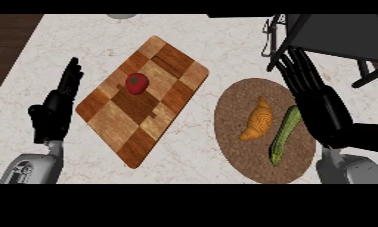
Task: Pick the croissant from the placemat and place it in the tiered shelf
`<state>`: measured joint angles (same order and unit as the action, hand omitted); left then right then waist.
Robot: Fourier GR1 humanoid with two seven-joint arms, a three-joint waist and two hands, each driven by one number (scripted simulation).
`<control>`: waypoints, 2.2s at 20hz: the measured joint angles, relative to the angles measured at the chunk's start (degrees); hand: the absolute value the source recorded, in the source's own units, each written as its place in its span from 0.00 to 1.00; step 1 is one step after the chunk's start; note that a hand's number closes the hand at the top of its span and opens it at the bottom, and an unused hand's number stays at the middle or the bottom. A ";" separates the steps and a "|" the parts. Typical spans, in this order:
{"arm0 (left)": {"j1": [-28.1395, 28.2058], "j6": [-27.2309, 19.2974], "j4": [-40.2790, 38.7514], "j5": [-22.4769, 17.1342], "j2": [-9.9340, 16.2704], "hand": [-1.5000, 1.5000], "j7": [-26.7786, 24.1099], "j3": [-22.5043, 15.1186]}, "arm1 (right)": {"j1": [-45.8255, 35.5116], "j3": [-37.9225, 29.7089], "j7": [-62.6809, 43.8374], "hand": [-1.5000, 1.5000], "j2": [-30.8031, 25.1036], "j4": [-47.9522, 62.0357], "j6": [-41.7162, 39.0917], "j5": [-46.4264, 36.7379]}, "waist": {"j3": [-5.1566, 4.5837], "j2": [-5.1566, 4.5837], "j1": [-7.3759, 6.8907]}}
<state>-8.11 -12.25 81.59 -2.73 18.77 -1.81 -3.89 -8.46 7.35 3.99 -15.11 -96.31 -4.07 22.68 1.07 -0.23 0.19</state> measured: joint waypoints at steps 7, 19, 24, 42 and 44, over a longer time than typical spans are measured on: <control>0.35 1.59 0.67 0.42 -0.85 0.50 0.10 -2.21 | 2.51 -8.47 -4.43 1.00 0.71 1.67 18.84 -7.87 | -0.65 0.74 2.85; -0.79 2.77 1.13 0.28 -3.55 0.50 1.92 -5.27 | 17.91 -16.29 2.33 0.00 7.08 5.45 57.49 -32.22 | -1.29 0.10 3.18; -2.42 3.55 -0.39 1.14 -5.21 0.50 1.66 -6.57 | 23.50 -7.56 -2.44 0.00 11.73 -1.08 60.49 -42.77 | -1.27 0.17 1.03; -4.68 5.30 -0.66 1.53 -6.00 0.50 2.84 -7.11 | 17.72 3.72 -56.56 0.00 13.95 -12.39 18.78 -86.05 | -1.52 -0.10 -1.54; -4.28 5.33 -0.52 1.68 -6.13 0.50 2.86 -7.33 | 15.08 4.96 -61.89 0.00 14.39 -12.83 12.28 -88.78 | -1.48 -0.02 -1.67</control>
<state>-12.39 -6.93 81.07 -1.05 12.65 1.05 -11.22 6.61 12.31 -57.90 -0.72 -109.15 8.21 -66.10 -0.41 -0.25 -1.49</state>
